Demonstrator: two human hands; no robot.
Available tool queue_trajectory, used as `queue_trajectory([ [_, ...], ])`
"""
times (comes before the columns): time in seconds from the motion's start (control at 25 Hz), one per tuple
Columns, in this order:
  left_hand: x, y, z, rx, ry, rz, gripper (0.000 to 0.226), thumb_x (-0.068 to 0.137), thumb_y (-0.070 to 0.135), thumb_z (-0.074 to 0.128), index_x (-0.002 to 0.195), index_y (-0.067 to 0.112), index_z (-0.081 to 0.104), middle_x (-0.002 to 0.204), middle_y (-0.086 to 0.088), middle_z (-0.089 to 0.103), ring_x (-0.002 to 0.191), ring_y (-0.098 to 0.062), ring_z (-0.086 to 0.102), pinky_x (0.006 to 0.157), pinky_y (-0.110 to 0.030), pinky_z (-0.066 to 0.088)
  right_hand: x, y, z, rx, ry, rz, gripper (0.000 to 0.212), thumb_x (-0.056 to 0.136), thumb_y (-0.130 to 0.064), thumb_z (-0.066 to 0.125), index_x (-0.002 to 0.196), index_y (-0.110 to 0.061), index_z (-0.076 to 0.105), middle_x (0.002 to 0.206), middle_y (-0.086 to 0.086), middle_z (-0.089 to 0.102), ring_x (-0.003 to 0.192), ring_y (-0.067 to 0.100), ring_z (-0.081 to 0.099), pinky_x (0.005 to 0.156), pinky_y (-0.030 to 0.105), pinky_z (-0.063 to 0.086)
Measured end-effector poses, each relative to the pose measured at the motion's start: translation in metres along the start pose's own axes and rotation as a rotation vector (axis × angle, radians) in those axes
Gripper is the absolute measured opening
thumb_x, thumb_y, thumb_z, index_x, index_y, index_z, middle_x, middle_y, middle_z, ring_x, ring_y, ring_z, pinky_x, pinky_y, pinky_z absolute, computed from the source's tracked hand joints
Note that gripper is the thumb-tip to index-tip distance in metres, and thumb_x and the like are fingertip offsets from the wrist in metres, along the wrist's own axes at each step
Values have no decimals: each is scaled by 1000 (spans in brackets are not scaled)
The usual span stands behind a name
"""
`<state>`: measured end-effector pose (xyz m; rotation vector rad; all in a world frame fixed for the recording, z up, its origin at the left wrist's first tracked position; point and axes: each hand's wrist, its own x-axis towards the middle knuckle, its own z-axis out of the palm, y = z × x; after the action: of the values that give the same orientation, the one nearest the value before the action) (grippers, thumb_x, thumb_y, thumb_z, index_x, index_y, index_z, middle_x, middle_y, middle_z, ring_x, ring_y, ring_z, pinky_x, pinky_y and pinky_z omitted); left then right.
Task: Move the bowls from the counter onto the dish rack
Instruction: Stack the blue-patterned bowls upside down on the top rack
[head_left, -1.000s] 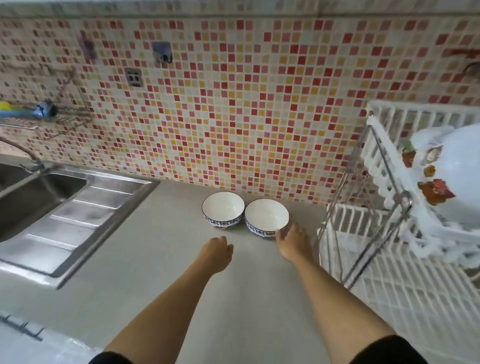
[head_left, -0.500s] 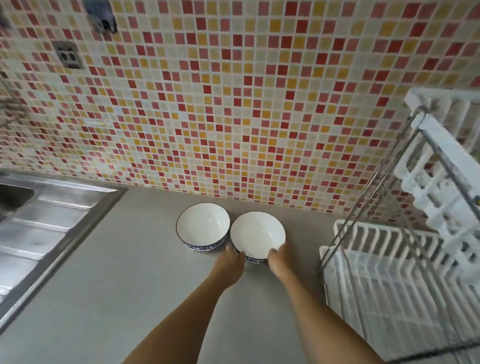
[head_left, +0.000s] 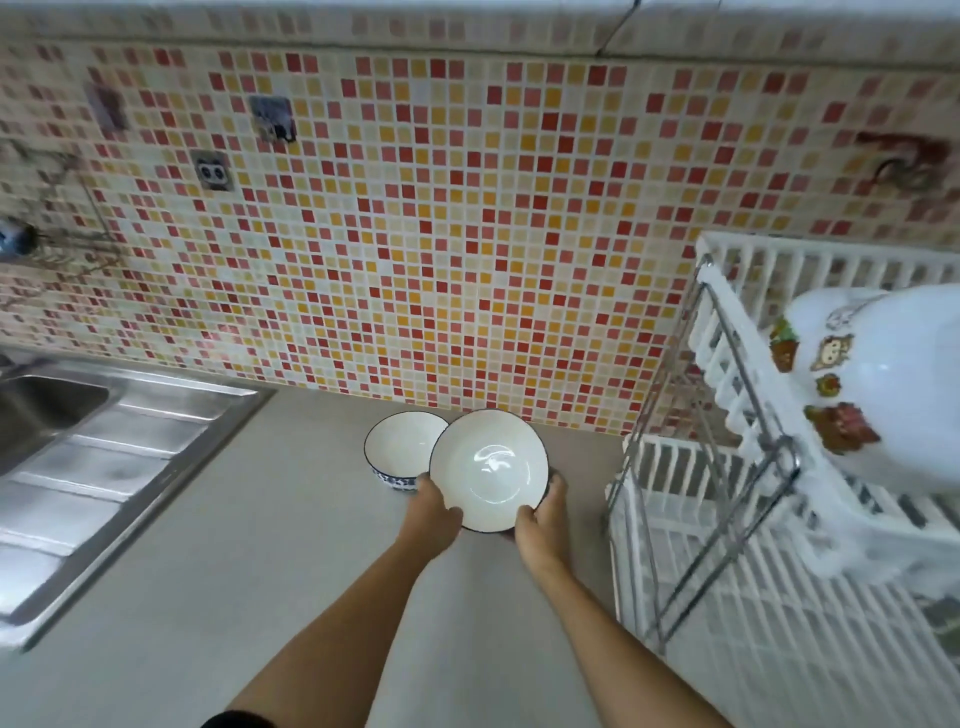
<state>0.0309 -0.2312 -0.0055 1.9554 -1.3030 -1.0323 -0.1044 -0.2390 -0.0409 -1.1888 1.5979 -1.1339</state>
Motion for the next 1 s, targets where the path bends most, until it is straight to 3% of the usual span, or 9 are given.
queue_trajectory([
  [0.2, -70, 14, -59, 53, 219, 178, 47, 97, 6, 34, 142, 12, 27, 110, -19, 57, 90, -30, 54, 73, -36, 50, -79, -54, -33, -104, -117, -263, 63, 85, 3, 41, 141, -21, 26, 137, 0, 44, 124, 17, 45, 102, 34, 44],
  [0.32, -117, 16, -86, 61, 316, 305, 47, 101, 16, 30, 147, 23, 22, 87, -17, 57, 73, -30, 55, 62, -35, 44, -126, -81, -53, -91, -165, -438, 52, 92, -8, 44, 140, -21, 28, 138, -1, 45, 126, 15, 45, 104, 26, 39],
  [0.44, -156, 29, -104, -96, 388, 420, 43, 101, 20, 33, 143, 28, 30, 80, -8, 56, 73, -31, 56, 66, -40, 50, -161, -121, -73, 2, -210, -483, 35, 89, -51, 37, 123, -45, 32, 122, -16, 54, 116, 12, 54, 92, 30, 49],
  [0.52, -183, 45, -114, -207, 408, 532, 36, 100, 24, 36, 135, 31, 38, 85, 3, 60, 81, -30, 59, 75, -48, 57, -181, -153, -93, 23, -177, -497, 38, 82, -70, 21, 112, -49, 30, 112, -8, 59, 107, 21, 59, 82, 35, 53],
  [0.6, -209, 65, -123, -319, 401, 683, 26, 97, 34, 40, 118, 48, 46, 98, 17, 62, 90, -25, 62, 77, -52, 58, -205, -189, -118, -55, -162, -558, 40, 83, -73, 14, 109, -45, 28, 105, 12, 58, 102, 38, 58, 79, 51, 53],
  [0.68, -234, 92, -127, -410, 348, 803, 17, 91, 43, 39, 101, 56, 44, 97, 28, 58, 94, -15, 62, 77, -44, 59, -221, -216, -144, -78, -146, -630, 40, 89, -64, 11, 112, -35, 25, 92, -4, 53, 93, 32, 57, 75, 42, 52],
  [0.8, -267, 136, -123, -532, 242, 945, 12, 89, 46, 30, 95, 47, 41, 98, 18, 52, 92, -12, 59, 66, -22, 60, -230, -242, -183, -55, -127, -744, 67, 78, -76, 10, 132, -38, 25, 107, -36, 43, 105, 3, 50, 90, 32, 46],
  [0.88, -282, 163, -113, -583, 189, 985, 21, 86, 56, 26, 91, 46, 44, 104, 5, 53, 98, -19, 59, 63, -17, 58, -228, -250, -212, -30, -136, -786, 73, 71, -84, 15, 135, -50, 24, 127, -38, 38, 118, -10, 43, 97, 26, 43],
  [1.0, -294, 201, -82, -587, 64, 1018, 32, 73, 71, 25, 84, 59, 53, 128, -16, 44, 117, -25, 53, 68, -10, 55, -219, -252, -268, -71, -97, -817, 90, 55, -94, 22, 136, -54, 25, 117, -45, 39, 110, -23, 43, 89, 16, 44],
])
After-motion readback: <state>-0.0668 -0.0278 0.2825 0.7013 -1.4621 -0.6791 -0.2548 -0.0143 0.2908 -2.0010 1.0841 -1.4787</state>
